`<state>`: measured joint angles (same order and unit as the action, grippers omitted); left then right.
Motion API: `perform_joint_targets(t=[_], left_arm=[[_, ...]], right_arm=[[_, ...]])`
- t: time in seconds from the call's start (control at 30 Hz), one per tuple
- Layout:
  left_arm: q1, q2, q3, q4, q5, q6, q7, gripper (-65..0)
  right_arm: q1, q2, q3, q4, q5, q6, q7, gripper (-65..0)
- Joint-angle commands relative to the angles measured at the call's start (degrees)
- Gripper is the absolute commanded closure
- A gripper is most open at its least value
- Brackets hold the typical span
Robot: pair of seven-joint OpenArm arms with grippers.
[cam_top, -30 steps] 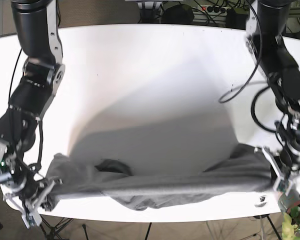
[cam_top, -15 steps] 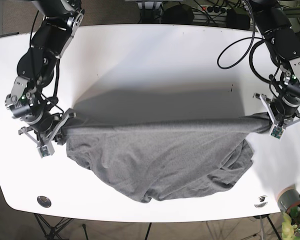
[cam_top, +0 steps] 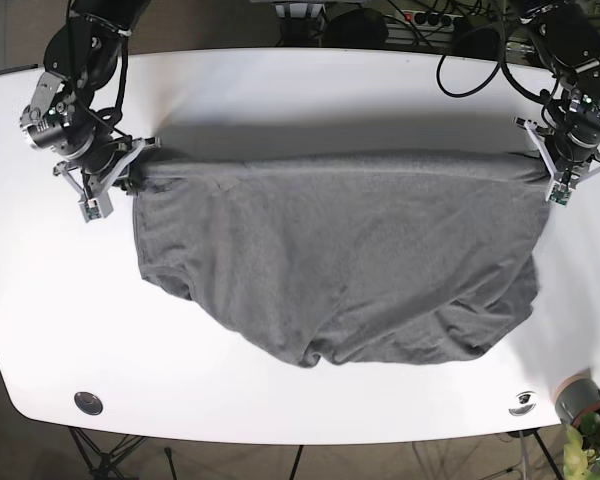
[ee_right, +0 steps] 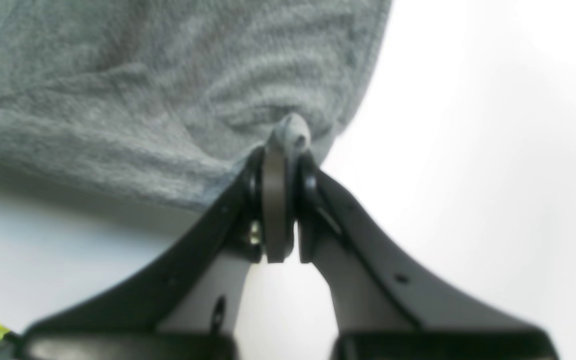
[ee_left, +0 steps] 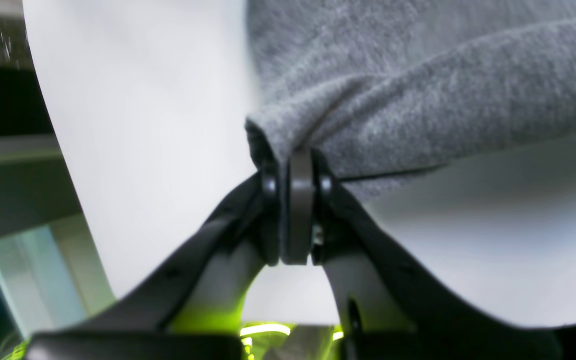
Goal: Fold the T-shirt properly
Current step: 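Lift the grey shirt by its edge with both grippers and lay it flat, then shift the right gripper along the shirt edge to regrasp it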
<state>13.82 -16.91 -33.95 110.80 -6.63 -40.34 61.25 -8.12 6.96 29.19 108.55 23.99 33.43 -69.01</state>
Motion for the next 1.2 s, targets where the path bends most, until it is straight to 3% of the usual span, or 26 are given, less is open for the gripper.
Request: perform_joint_targets(t=[0.0, 0.27, 0.83, 1.17], left_arm=[[1.8, -1.2, 0.2, 0.8, 0.6, 0.3, -1.9, 0.0], [7.4, -1.1, 2.4, 0.8, 7.0, 0.3, -9.2, 0.0], [4.3, 1.6, 2.7, 0.8, 7.4, 0.3, -9.6, 0.0], [7.8, -1.2, 1.8, 0.7, 6.9, 0.3, -9.7, 0.0]], right_arm=[[-1.8, 0.8, 0.2, 2.4, -0.6, 0.02, 0.9, -2.4], [-6.4, 0.7, 0.4, 2.5, -0.5, 0.2, 1.0, -2.4], [-7.0, -0.9, 0.1, 2.3, -0.8, 0.2, 1.0, -2.4], [-9.4, -1.1, 0.3, 2.3, -0.4, 0.46, 1.0, -2.5]])
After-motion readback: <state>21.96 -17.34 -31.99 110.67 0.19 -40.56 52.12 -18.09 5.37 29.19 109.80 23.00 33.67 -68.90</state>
